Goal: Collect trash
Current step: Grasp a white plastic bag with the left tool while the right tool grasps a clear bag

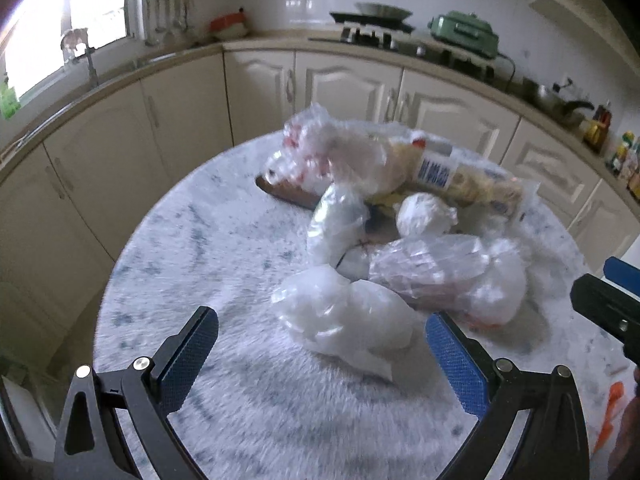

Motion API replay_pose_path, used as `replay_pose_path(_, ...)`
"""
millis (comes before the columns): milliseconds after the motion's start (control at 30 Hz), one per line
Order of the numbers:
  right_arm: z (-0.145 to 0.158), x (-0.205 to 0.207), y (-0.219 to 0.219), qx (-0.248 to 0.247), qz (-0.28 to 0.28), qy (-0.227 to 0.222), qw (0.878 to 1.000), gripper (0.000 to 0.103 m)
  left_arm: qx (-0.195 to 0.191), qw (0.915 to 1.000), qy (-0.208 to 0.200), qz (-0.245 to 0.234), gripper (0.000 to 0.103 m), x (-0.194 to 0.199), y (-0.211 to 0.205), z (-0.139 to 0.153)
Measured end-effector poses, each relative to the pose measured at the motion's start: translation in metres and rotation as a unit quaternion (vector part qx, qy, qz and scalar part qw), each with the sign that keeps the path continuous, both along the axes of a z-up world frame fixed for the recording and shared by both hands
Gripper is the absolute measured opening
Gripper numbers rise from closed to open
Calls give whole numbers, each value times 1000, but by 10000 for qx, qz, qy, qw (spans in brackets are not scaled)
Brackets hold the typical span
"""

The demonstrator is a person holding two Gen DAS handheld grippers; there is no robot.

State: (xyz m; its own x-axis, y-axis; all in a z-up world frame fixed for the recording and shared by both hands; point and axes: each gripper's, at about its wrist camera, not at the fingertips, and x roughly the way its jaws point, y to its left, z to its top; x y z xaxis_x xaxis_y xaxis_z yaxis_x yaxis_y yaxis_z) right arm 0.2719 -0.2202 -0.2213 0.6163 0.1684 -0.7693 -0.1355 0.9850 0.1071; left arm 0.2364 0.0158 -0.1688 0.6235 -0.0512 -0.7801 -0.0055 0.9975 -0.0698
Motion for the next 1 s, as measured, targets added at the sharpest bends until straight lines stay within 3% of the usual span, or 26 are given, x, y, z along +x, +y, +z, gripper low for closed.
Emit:
replay_pose_path(100,-6,10,2,114,141,74,9998,103,-34,9999,116,-46,98,22,1,-16)
replay_pose_path(167,-8,15,7,192,288,80,9994,103,-354,9990,238,-132,79,32,6,-26)
replay_pose_path(200,-10,18,10,245,384,84,9989,103,-417,9989,189,-118,78,34,9,-26)
replay_pose_path(233,-11,21,14,290,488,88,9983,103,-402,9990,144,-99,66,37,12,-25)
replay_pose_path(367,-17,33,32,382,897,86,9952,101,-481,9987,146,-78,56,48,26,-27)
replay_pose_path(533,-35,47,60,344,1461,212,9884,91,-449,9986,123,259,52,51,51,-27)
replay_pose_path(700,-55,56,83,-38,1737,260,9844,84,-410,9971,134,633,52,48,75,-28)
replay_pose_path(800,-54,50,92,-53,1982,300,9797,74,-351,9969,132,699,52,46,79,-30)
replay_pose_path(867,-54,47,97,10,2152,368,9759,55,-351,9968,117,711,52,46,78,-30)
replay_pose_path(1000,-66,53,108,-116,2160,405,9755,53,-365,9970,80,682,52,21,65,-25)
